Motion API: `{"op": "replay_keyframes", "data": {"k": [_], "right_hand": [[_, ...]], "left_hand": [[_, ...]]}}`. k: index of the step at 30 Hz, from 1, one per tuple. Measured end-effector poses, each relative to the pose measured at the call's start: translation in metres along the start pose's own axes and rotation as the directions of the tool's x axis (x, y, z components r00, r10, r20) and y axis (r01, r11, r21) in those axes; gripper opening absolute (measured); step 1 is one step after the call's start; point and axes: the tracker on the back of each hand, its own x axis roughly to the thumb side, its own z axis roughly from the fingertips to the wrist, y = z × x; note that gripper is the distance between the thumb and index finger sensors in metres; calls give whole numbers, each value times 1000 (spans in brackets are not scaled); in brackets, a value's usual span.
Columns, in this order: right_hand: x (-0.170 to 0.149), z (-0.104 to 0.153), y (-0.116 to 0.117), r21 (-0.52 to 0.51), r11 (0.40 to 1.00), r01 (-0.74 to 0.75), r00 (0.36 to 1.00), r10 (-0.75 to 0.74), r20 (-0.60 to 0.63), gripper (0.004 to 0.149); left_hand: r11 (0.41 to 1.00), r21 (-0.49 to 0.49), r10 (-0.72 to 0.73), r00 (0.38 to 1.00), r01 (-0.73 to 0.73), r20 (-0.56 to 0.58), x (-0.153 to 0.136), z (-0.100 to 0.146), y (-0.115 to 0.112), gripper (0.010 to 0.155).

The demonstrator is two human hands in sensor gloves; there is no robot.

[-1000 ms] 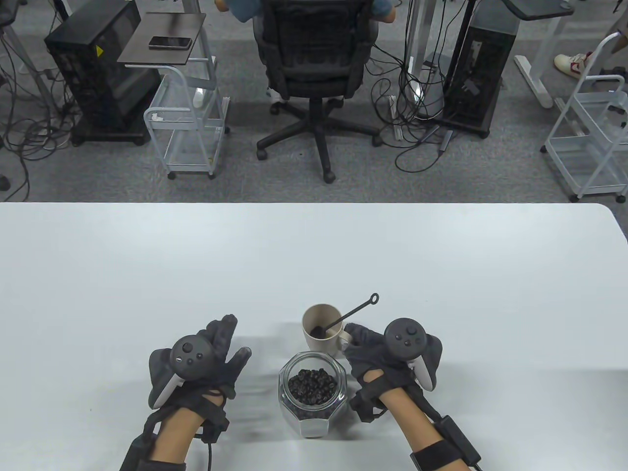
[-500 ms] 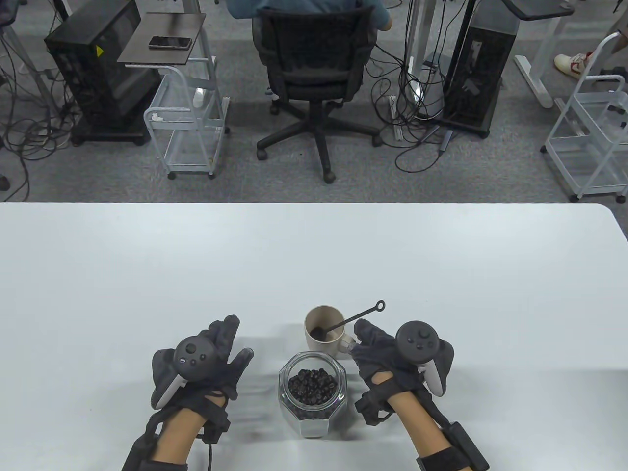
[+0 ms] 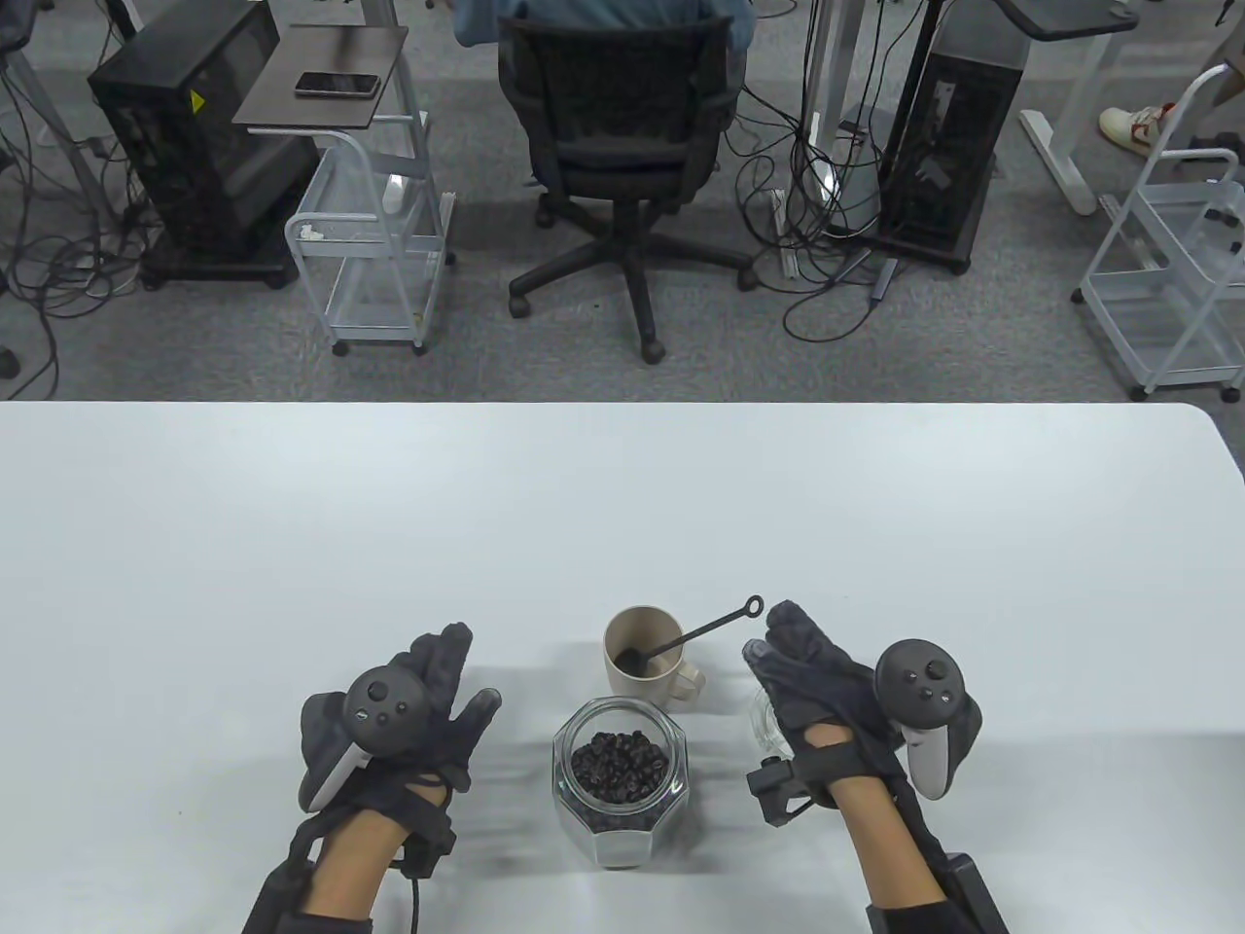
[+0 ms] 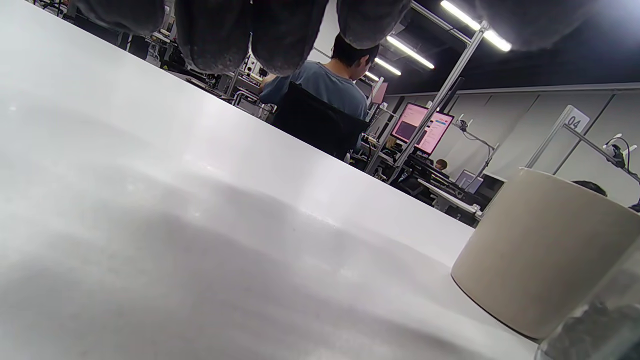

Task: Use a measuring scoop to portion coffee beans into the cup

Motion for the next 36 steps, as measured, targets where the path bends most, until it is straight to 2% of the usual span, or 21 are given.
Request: {"op": "replay_keyframes", "data": {"k": [8, 13, 17, 22, 27, 36], "right_hand": [[-30, -10, -33, -126, 976, 177, 981, -185, -54, 74], [-44, -13, -33, -120, 962, 246, 962, -258, -90, 75], [-40, -15, -31, -80, 965, 250, 964, -256, -71, 76], [-26, -19, -18, -9, 941, 337, 941, -337, -22, 77], [-15, -25, 6, 95, 932, 349, 937, -347, -44, 79], [-5, -31, 35, 128, 937, 325, 945, -319, -69, 75]], "left_hand": [[1000, 14, -6, 1000, 6, -5, -1, 0, 0, 82], [1000, 8, 0, 1000, 0, -13, -3, -1, -1, 82], [1000, 8, 0, 1000, 0, -16, -4, -1, 0, 82], [1000, 14, 9, 1000, -9, -17, -4, 0, 1, 82], [1000, 12, 3, 1000, -3, -16, -4, 0, 1, 82], [1000, 9, 13, 1000, -13, -14, -5, 0, 2, 82]]}}
